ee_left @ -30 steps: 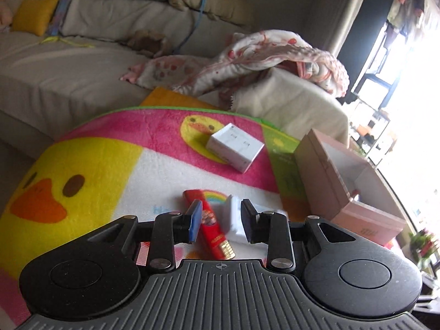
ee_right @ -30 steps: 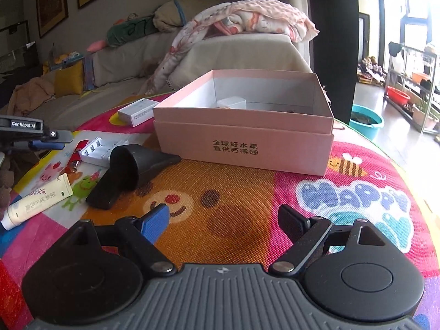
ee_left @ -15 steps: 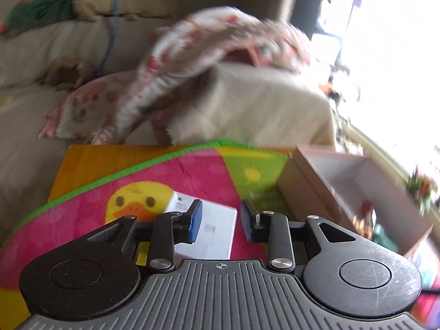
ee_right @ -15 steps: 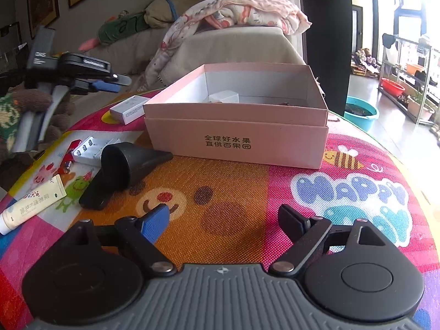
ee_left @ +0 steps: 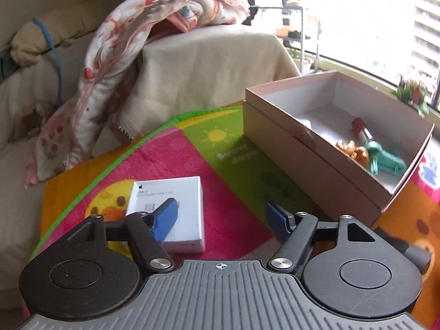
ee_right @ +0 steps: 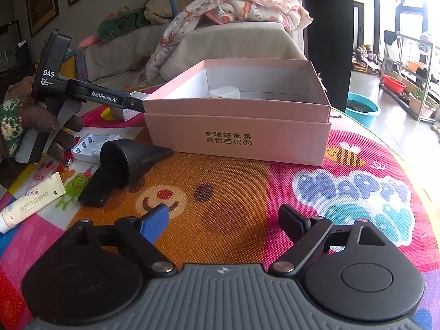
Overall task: Organize rigid objects
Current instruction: 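Grasp the white USB-C cable box with the left tool, then lift the cable box with the left tool while the right tool grasps the black nozzle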
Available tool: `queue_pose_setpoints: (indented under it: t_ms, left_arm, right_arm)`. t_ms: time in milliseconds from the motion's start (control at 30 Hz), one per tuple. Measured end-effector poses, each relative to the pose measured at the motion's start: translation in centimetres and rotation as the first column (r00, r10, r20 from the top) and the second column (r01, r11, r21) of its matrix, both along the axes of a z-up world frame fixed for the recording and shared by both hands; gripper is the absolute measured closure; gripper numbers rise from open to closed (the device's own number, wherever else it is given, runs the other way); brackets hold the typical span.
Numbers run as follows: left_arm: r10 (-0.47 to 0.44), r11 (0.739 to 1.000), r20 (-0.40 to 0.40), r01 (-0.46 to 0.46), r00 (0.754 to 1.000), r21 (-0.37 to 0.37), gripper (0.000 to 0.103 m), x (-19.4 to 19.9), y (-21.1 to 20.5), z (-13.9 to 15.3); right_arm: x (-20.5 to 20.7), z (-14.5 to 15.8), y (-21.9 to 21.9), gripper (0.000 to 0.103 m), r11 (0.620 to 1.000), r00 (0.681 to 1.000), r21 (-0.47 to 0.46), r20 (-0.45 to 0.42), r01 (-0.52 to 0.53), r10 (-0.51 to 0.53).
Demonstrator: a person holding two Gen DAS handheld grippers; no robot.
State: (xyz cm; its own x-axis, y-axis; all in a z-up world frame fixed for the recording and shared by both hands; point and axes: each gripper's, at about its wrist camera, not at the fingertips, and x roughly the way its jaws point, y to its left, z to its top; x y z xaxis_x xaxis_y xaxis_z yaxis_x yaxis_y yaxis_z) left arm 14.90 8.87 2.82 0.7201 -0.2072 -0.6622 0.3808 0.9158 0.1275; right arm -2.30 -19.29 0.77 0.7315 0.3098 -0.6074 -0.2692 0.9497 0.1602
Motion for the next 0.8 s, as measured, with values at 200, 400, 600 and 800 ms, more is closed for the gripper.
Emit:
queue_pose_setpoints:
  t_ms: [200,400,600,800]
  left_arm:
    - [0.159,0.983,0.088,-0.166,0.983,0.076,0.031,0.9,1.9,0.4]
    - [0.223,0.910,-0.196,-0.276,0.955,-0.310,0.029,4.0,7.0,-0.4]
    - [0.162,0.929,-0.182,-0.212,0.970,-0.304,0.029,3.4,5.1,-0.7]
    - [0.058,0.986,-0.092,-0.071,0.994,-0.152,0.028,1.4,0.5,0.1]
  right_arm:
    - [0.0,0.0,0.0,0.015,1.000,1.000,-0.001,0.000,-0.002,0.002]
    - [0.0,0.0,0.0,0.015,1.000,1.000,-0.001,0.000,-0.002,0.002]
    - [0.0,0.0,0.0,0.015,1.000,1.000,-0.001,0.000,-0.002,0.002]
    - [0.0,0.0,0.1,0.015,1.000,1.000,-0.002,-0.001,-0.002,0.002]
